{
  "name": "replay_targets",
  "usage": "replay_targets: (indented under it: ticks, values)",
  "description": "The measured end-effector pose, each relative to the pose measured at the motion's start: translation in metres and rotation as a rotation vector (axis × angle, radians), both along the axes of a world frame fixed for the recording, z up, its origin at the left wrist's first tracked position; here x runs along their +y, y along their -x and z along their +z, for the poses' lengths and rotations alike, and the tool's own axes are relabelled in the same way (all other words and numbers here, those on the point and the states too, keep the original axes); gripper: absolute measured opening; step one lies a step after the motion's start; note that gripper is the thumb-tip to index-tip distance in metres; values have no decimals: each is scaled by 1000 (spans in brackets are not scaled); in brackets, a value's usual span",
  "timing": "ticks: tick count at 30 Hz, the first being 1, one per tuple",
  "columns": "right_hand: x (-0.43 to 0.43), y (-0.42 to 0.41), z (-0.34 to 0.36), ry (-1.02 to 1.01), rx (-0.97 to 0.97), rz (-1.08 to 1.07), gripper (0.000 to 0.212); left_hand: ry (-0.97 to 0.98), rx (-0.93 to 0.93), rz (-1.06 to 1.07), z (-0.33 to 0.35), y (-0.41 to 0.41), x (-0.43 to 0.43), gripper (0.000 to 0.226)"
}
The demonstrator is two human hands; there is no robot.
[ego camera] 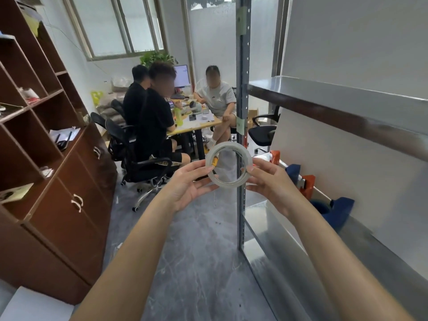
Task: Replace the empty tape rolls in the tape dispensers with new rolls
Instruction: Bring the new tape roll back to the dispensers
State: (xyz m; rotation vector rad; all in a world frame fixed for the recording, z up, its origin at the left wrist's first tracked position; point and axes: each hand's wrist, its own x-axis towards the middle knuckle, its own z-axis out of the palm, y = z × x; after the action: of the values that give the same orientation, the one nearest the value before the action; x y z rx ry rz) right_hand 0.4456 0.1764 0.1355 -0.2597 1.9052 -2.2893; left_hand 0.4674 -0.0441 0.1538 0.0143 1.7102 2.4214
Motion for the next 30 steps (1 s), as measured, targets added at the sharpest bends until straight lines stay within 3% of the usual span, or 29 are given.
replay_targets:
  ticks: [13, 20, 25, 30]
  values:
    - [10, 78, -3, -18, -25, -134, 18, -8, -29, -138, -9, 114, 12, 59]
    - [14, 126, -9, -44, -14, -284, 38, -1, -36, -280, -13, 196, 21, 51]
    - [-4, 169, -10, -10, -9, -424, 36, 23, -40, -405, -11, 268, 9, 58]
    - [-30, 205, -11, 28, -33, -554, 26, 79, -39, -522, -4, 331, -4, 49]
